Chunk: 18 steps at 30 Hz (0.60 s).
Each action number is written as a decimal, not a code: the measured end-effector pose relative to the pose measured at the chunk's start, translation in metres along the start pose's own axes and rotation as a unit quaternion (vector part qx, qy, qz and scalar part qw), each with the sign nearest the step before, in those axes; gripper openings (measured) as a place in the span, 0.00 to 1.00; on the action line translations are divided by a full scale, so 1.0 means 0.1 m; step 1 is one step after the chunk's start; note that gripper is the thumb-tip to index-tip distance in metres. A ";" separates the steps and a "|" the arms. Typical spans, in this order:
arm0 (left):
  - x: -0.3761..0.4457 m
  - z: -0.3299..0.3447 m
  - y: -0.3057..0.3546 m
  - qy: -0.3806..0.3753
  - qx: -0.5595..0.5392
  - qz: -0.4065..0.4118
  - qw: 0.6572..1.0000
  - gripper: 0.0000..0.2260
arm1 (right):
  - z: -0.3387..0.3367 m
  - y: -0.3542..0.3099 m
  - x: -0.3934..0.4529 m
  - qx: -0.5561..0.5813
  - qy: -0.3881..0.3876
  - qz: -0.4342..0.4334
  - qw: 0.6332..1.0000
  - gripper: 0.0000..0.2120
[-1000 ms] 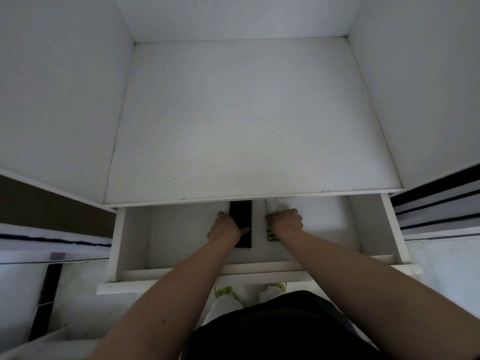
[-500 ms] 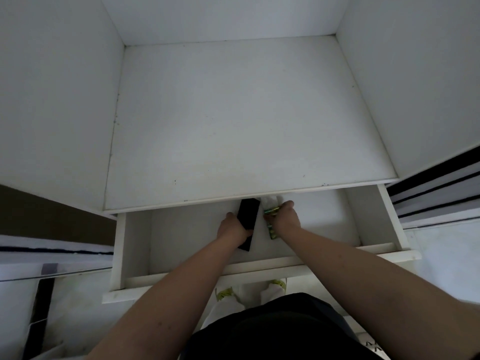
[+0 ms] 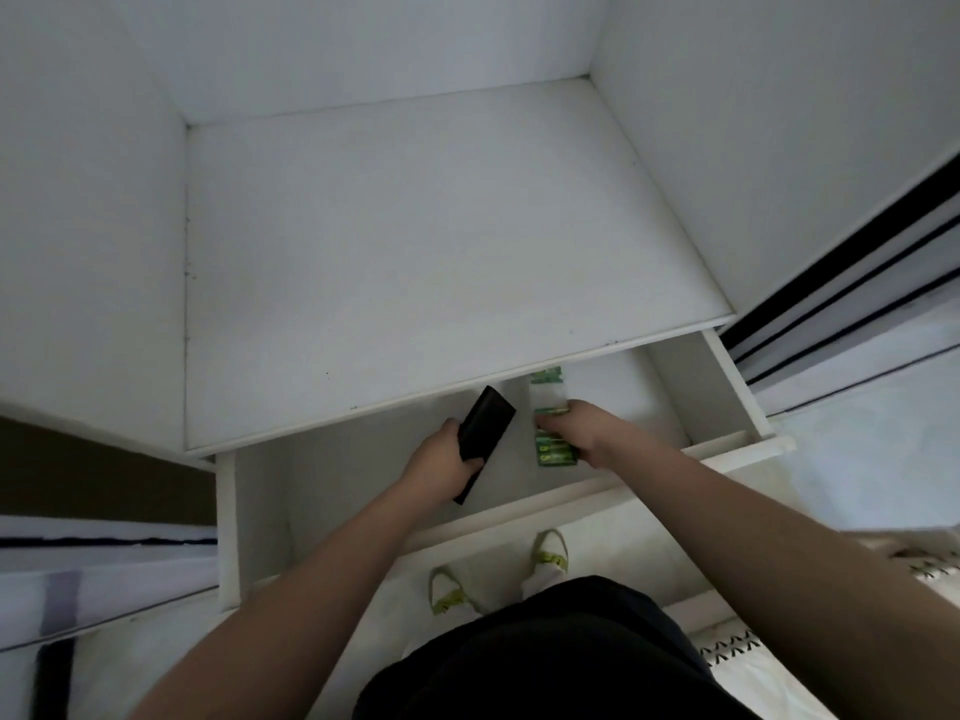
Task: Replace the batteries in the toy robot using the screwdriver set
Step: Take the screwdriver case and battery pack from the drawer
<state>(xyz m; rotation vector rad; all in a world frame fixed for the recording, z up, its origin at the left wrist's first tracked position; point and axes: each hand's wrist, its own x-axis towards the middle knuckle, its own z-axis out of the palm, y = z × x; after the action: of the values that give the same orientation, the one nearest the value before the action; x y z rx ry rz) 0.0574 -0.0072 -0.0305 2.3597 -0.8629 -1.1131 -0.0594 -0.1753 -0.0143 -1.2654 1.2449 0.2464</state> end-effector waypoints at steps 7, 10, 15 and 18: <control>-0.25 -0.12 0.22 0.016 0.064 0.091 0.994 0.16 | -0.24 -0.05 -0.57 0.078 0.005 0.031 0.996 0.11; -0.37 -0.16 0.33 0.034 0.093 0.124 0.987 0.16 | -0.32 -0.03 -0.83 0.126 0.015 0.007 0.992 0.07; -0.57 -0.29 0.56 0.055 0.110 0.184 0.975 0.17 | -0.49 0.07 -1.18 0.214 0.025 -0.026 0.976 0.07; -0.61 -0.39 0.78 0.055 0.091 0.212 0.972 0.16 | -0.56 0.11 -1.37 0.260 0.037 -0.048 0.964 0.05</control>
<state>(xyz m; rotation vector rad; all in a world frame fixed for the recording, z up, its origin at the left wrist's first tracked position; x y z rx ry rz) 0.0299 -0.0193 0.0717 2.1977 -1.3948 -0.7496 -0.1524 -0.1525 0.0995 -0.8782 1.2048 -0.1929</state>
